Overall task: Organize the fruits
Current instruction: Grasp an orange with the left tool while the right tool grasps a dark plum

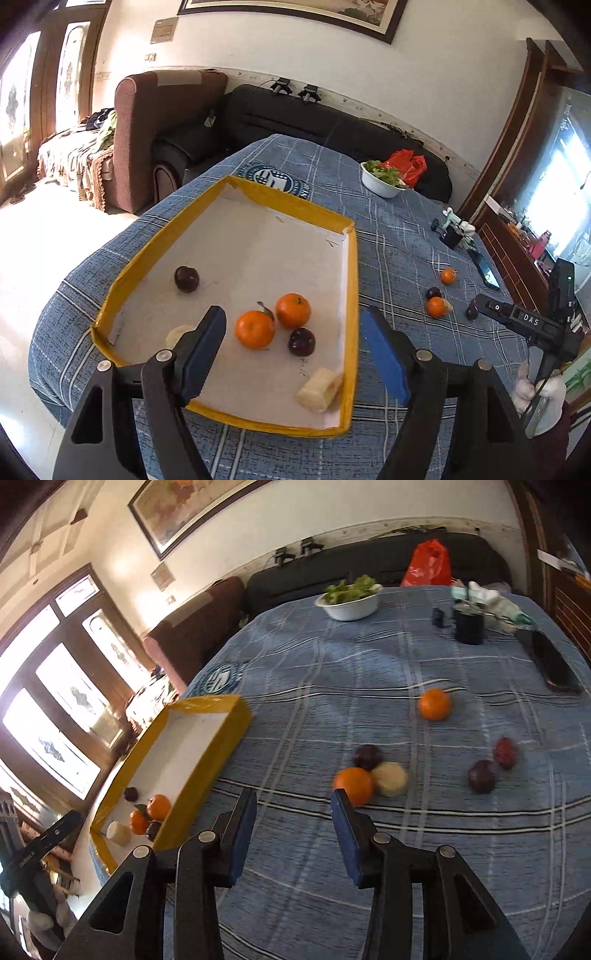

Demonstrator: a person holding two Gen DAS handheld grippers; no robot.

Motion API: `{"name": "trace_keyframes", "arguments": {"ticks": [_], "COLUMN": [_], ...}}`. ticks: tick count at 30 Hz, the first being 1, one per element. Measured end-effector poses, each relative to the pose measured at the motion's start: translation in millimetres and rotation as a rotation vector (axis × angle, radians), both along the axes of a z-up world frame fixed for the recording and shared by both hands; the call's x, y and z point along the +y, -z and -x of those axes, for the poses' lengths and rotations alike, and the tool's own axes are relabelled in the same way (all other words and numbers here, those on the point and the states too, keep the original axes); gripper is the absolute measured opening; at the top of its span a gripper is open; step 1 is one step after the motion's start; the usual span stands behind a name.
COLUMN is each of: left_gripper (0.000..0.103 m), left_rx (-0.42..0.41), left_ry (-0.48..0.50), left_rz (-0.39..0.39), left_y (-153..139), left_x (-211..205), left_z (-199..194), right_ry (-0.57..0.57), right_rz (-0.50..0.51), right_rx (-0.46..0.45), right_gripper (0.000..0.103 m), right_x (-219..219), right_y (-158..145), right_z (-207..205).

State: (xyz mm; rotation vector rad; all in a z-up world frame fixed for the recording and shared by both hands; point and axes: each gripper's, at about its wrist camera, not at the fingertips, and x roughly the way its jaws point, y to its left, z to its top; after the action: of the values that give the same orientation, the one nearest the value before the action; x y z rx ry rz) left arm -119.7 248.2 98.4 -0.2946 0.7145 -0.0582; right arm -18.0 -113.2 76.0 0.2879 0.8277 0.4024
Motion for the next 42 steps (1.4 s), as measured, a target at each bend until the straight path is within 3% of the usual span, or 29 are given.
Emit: {"name": "trace_keyframes", "arguments": {"ticks": [5,9,15,23,25,26,33,34,36,37,38,42], "left_gripper": [0.078,0.078,0.078,0.077,0.077,0.077,0.076,0.074,0.052,0.047,0.033,0.033], "left_rx": [0.03,0.052,0.071,0.094,0.107,0.109,0.107,0.113,0.139,0.134,0.131,0.13], "left_ry": [0.117,0.216,0.316,0.407,0.433,0.443,0.511,0.521,0.542,0.532,0.531,0.501], "left_rz": [0.031,0.001,-0.037,-0.167,-0.205,-0.218,-0.253,-0.249,-0.246,-0.262,-0.261,-0.235], "left_y": [3,9,21,56,66,69,85,87,93,93,93,92], "left_x": [-42,-90,-152,-216,-230,-234,-262,-264,-269,-271,-271,-264], "left_z": [-13,-27,-62,-121,-130,-131,-148,-150,-154,-155,-155,-155], "right_ry": [0.15,0.209,0.236,0.261,0.265,0.258,0.244,0.239,0.228,0.226,0.224,0.228], "right_rz": [-0.017,-0.019,0.055,0.157,0.17,0.157,0.145,0.141,0.127,0.124,0.123,0.116], "right_rx": [0.016,0.032,0.088,0.078,0.068,0.067,0.036,0.033,0.029,0.026,0.024,0.026], "right_gripper": [0.049,0.049,0.049,0.047,0.033,0.03,0.03,0.03,0.03,0.03,0.03,0.03], "right_x": [-79,-109,-100,-93,-93,-93,-91,-89,-87,-87,-86,-87], "right_y": [9,18,47,66,66,66,60,60,58,57,57,57], "right_z": [-2,-11,-38,-55,-54,-54,-47,-46,-45,-44,-43,-42]}}
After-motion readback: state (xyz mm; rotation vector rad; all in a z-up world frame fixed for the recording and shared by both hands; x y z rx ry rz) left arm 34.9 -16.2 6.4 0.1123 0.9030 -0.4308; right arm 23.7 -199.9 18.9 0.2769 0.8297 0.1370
